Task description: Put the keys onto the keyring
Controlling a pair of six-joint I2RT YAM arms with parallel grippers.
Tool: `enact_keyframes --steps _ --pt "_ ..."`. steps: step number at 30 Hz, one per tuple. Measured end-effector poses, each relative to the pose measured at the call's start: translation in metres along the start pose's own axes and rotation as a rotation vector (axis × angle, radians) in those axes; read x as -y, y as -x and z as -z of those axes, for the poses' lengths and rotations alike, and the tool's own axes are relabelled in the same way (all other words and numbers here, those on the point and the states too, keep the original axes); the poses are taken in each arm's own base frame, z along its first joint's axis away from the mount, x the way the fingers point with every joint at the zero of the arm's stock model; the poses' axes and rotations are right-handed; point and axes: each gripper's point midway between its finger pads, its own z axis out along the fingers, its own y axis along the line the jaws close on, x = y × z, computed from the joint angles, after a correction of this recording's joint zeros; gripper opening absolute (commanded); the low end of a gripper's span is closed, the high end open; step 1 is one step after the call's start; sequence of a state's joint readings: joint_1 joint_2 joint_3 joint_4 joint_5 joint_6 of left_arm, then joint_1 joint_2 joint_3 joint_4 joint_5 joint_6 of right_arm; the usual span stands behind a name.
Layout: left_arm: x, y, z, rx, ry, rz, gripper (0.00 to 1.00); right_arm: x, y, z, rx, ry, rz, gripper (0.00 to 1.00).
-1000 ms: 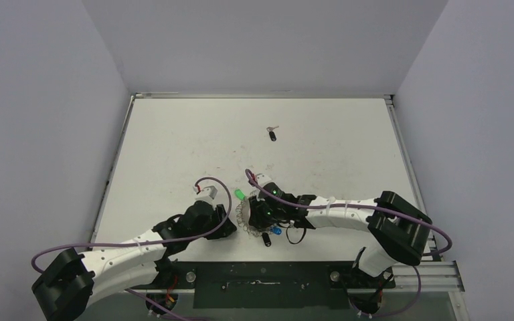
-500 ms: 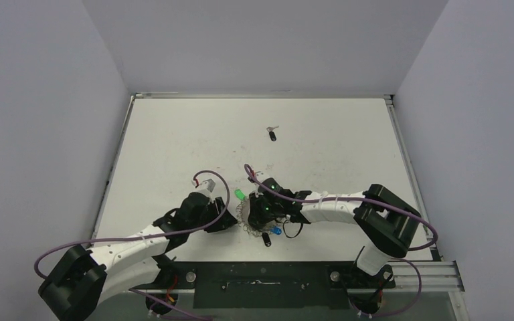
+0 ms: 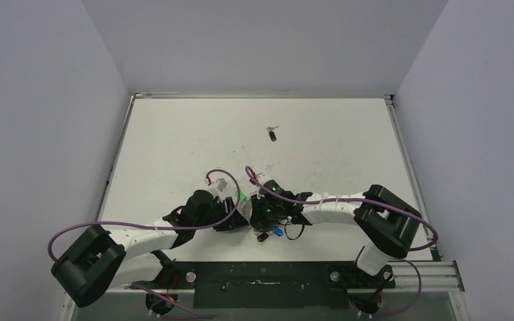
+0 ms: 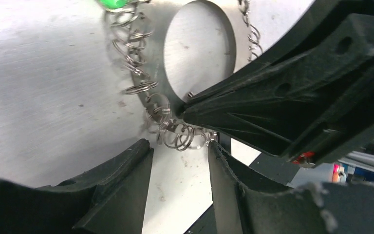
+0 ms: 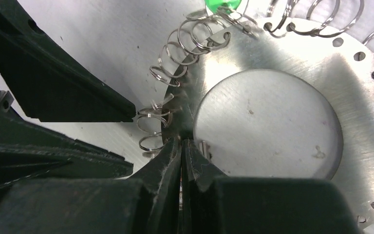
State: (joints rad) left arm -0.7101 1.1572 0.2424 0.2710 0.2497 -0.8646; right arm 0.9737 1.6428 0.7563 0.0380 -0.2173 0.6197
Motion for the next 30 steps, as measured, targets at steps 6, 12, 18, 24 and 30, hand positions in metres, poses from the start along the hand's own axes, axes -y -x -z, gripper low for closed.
enact_keyframes --steps 6,12,18,24,30 --pt "0.02 -0.001 -0.001 -0.006 -0.066 -0.06 0.44 0.009 -0.011 0.011 -0.014 -0.027 0.015 0.0" --pt "0.025 0.009 0.004 0.037 -0.072 -0.107 0.44 0.017 -0.024 0.025 -0.033 -0.042 0.034 0.0" --pt "0.025 0.014 0.01 0.065 -0.062 -0.149 0.43 0.024 -0.036 0.038 -0.07 -0.063 0.064 0.0" --pt "0.026 0.015 0.013 0.076 -0.066 -0.191 0.42 0.033 -0.051 0.053 -0.106 -0.08 0.092 0.0" --pt "0.028 0.015 0.012 0.088 -0.083 -0.26 0.42 0.038 -0.061 0.064 -0.128 -0.092 0.1 0.0"
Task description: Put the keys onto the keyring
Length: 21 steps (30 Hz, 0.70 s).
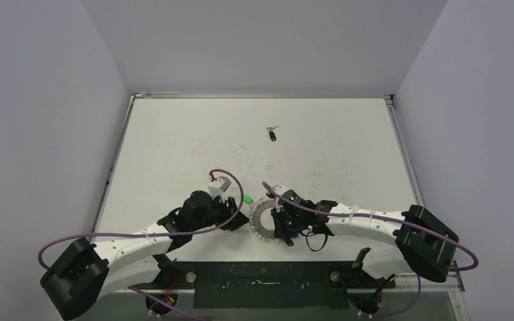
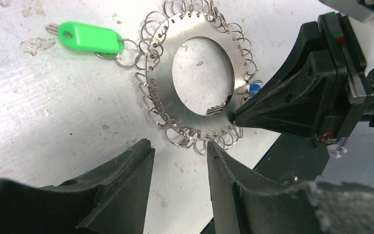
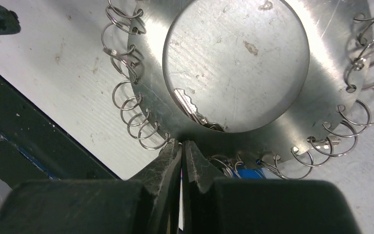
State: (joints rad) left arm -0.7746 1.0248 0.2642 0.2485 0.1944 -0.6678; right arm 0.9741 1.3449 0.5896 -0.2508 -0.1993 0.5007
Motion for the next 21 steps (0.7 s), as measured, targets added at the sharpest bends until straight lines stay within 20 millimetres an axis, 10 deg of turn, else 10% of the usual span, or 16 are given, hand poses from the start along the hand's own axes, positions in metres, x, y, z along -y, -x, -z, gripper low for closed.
enact_keyframes --steps 11,21 --pt "0.001 0.002 0.002 0.048 -0.04 -0.181 0.43 -0.008 0.021 0.008 0.041 0.015 0.021 0.08" --pt "-0.004 0.014 0.005 0.112 0.011 -0.173 0.43 0.001 0.042 -0.028 0.015 -0.012 -0.039 0.3"
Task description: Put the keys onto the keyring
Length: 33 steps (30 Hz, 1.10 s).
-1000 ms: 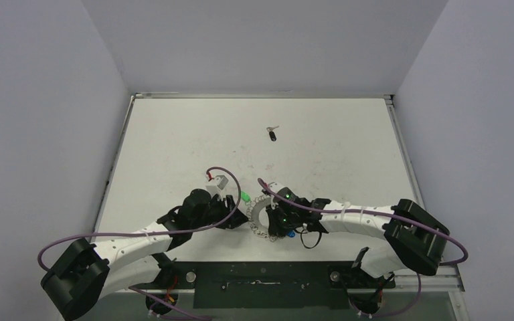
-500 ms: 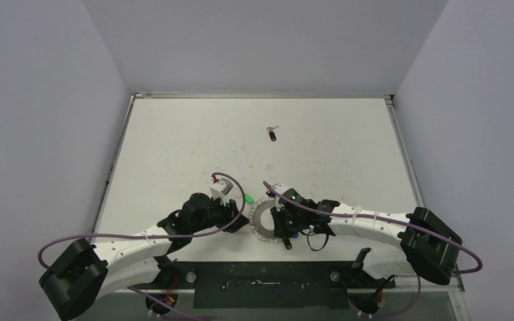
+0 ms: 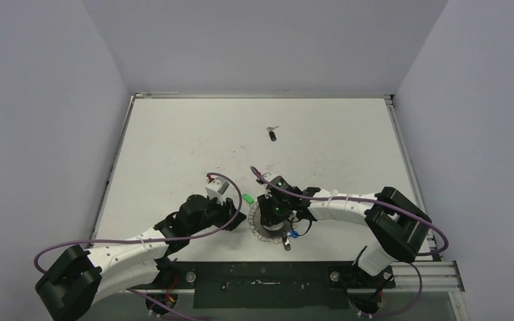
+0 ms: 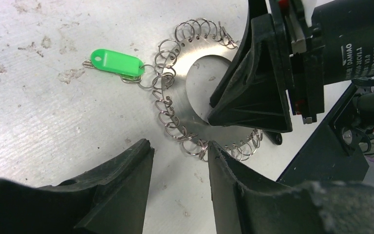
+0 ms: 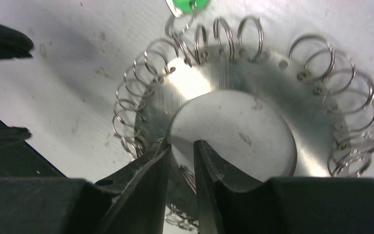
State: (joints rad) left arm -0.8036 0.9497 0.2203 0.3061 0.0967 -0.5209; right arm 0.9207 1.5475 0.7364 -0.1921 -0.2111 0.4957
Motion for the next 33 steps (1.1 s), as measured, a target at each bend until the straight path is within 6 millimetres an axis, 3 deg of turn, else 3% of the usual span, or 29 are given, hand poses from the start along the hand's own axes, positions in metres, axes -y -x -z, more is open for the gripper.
enact_keyframes --steps 4,10,15,25,28,33 --pt "-0.004 -0.003 0.001 -0.01 0.024 0.02 0.43 -0.01 0.013 -0.007 0.027 0.044 -0.013 0.38" --pt "-0.007 -0.007 0.001 -0.023 0.04 0.039 0.43 -0.02 0.013 -0.009 0.029 0.106 -0.017 0.33" --pt "-0.008 -0.007 0.001 -0.02 0.049 0.05 0.43 -0.027 0.003 -0.009 0.004 0.153 -0.015 0.18" --pt "-0.01 -0.009 0.002 -0.025 0.052 0.052 0.43 -0.04 -0.032 0.002 -0.073 0.224 0.017 0.13" --pt "-0.011 -0.015 0.003 -0.037 0.051 0.054 0.43 -0.036 -0.043 0.009 -0.106 0.211 0.027 0.14" --pt "-0.01 -0.029 0.005 -0.072 0.036 0.052 0.43 -0.031 -0.052 0.024 -0.128 0.196 0.04 0.31"
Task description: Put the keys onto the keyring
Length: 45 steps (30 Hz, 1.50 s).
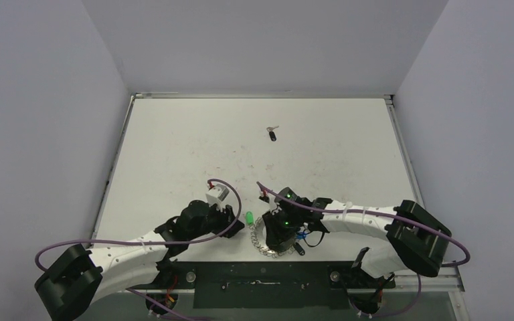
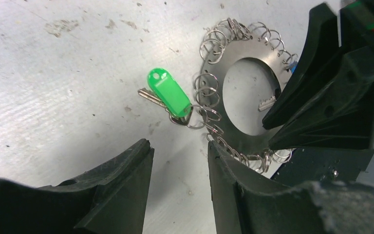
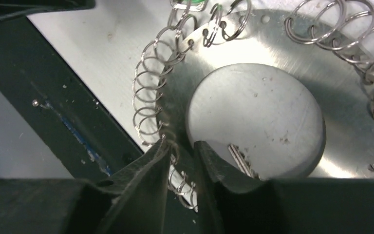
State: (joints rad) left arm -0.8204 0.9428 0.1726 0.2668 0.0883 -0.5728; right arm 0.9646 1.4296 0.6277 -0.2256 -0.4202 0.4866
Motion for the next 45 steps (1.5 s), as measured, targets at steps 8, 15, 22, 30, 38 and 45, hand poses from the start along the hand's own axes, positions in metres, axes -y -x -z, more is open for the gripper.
enact_keyframes --steps 8,15,22,30,38,45 --pt "0.024 -0.018 -0.002 -0.041 -0.091 -0.048 0.43 -0.012 0.009 0.021 0.087 0.038 0.035 0.32" --pt "0.046 -0.034 -0.005 -0.079 -0.169 -0.095 0.43 -0.001 -0.01 0.016 0.061 0.022 -0.033 0.14" --pt "0.067 -0.051 -0.008 -0.128 -0.227 -0.177 0.45 0.024 -0.019 0.031 0.128 -0.02 -0.181 0.26" --pt "0.081 -0.045 -0.015 -0.097 -0.236 -0.24 0.53 0.042 -0.002 0.067 0.302 -0.11 -0.261 0.55" --pt "0.07 -0.026 -0.02 -0.024 -0.123 -0.229 0.64 0.083 -0.019 0.06 0.246 -0.224 -0.411 0.53" --pt "0.064 -0.005 -0.011 0.057 -0.058 -0.152 0.66 0.089 -0.006 0.047 0.213 -0.212 -0.418 0.12"
